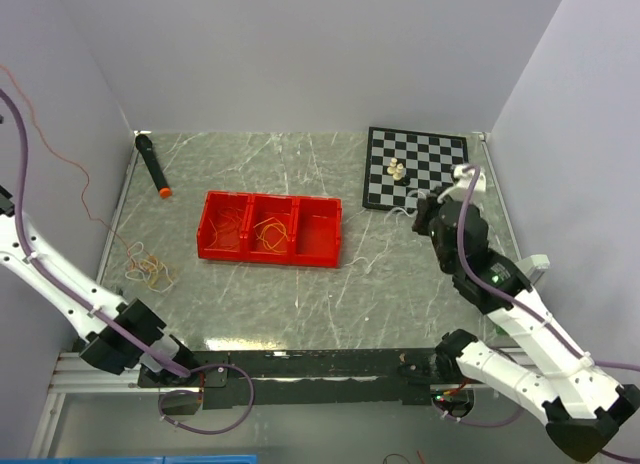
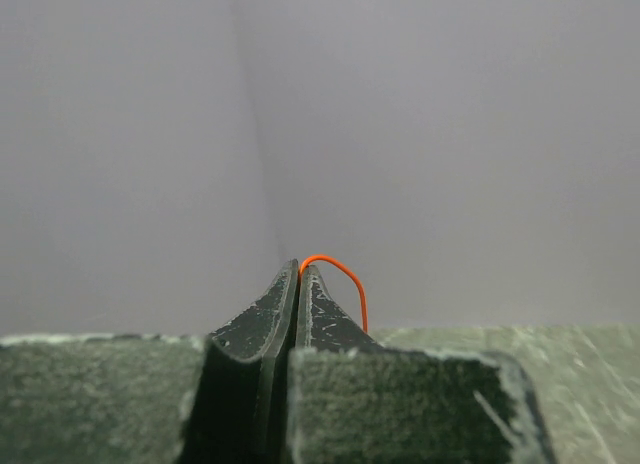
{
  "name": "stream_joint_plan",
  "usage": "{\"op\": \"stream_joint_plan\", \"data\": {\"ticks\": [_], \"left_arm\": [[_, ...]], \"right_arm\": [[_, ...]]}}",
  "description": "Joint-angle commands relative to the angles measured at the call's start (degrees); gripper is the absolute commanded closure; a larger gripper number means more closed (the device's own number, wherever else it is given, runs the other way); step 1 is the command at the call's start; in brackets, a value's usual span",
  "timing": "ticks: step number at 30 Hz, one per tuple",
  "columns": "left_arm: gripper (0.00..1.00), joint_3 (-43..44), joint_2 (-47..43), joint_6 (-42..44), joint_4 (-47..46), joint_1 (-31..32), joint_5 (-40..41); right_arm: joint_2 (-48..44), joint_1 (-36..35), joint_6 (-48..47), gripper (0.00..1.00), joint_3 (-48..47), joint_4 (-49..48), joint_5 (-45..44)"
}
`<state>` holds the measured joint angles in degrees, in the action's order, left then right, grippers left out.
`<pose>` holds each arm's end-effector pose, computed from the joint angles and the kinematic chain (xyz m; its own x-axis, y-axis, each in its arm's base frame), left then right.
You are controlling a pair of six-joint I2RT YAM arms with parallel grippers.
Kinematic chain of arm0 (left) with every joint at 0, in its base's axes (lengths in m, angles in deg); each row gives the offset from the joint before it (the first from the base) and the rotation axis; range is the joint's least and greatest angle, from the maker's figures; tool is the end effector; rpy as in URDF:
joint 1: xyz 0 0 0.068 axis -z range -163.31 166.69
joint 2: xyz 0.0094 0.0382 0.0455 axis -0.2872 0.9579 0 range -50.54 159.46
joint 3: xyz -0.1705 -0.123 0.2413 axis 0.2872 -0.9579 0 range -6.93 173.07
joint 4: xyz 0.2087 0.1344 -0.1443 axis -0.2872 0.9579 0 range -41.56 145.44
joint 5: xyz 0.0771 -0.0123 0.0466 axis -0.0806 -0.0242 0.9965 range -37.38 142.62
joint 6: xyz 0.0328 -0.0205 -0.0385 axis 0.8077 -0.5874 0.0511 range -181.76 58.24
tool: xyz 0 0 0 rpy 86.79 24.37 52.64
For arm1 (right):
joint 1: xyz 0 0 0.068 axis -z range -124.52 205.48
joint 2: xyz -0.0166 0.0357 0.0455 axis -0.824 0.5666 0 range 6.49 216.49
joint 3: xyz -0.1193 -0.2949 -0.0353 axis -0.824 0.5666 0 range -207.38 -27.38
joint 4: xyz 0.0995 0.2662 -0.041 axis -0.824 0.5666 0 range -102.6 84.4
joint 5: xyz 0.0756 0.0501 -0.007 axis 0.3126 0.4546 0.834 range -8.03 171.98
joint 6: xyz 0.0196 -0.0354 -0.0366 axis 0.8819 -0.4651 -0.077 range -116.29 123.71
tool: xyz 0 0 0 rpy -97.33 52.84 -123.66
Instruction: Untangle the cables
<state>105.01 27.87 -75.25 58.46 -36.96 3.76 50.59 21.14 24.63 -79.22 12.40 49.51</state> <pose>0.1650 0.1776 0.6592 0.2581 0.0916 -0.9618 -0.0619 0.9950 0.0782 0.1410 0.0727 0.3961 -0.2476 0.1957 -0.9489 0.0381 0.9806 0.1923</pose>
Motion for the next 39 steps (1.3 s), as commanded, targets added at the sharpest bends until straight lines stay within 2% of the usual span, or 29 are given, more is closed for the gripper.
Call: {"op": "stream_joint_plan", "data": {"ticks": [1,6,13,18,24,27,33,35,39], "left_arm": [[0.97,-2.16,-4.14,-2.49,-3.25,2.49,-5.89],[0.98,-2.61,-4.49,-3.73,-1.59,6.18,-7.3],[0.98,-2.43,-6.78,-1.44,0.79,14.71,-4.49],[0.98,-1.55,-6.96,-2.41,0.52,15.5,-4.4],[0.98,0.29,-6.69,-4.33,-0.52,15.59,-5.54],[0.98,2.23,-6.87,-11.0,-7.44,15.59,-9.57],[0.96,0.3,-9.85,-35.25,-36.52,16.21,-14.77],[0.96,1.52,-10.47,-39.31,-40.77,16.29,-14.16],[0.97,3.9,-11.61,-41.78,-43.15,16.38,-12.4]], "right_arm": [[4.49,0.16,-5.11,1.0,-9.49,-8.29,14.08],[11.17,-0.45,-5.81,1.0,-19.42,-9.35,21.56],[19.88,-6.16,-8.62,1.0,-30.68,-8.91,23.42],[24.71,-9.86,-10.82,1.0,-32.98,-9.17,19.64],[30.34,-10.04,-11.96,1.0,-32.02,-9.96,17.62],[32.1,-9.95,-12.75,1.0,-31.31,-10.84,17.0],[33.25,-8.98,-12.76,1.0,-32.28,-11.19,17.26],[32.81,-8.55,-12.58,1.0,-32.72,-11.46,17.26],[33.07,-8.02,-12.93,1.0,-34.12,-11.2,16.74]]}}
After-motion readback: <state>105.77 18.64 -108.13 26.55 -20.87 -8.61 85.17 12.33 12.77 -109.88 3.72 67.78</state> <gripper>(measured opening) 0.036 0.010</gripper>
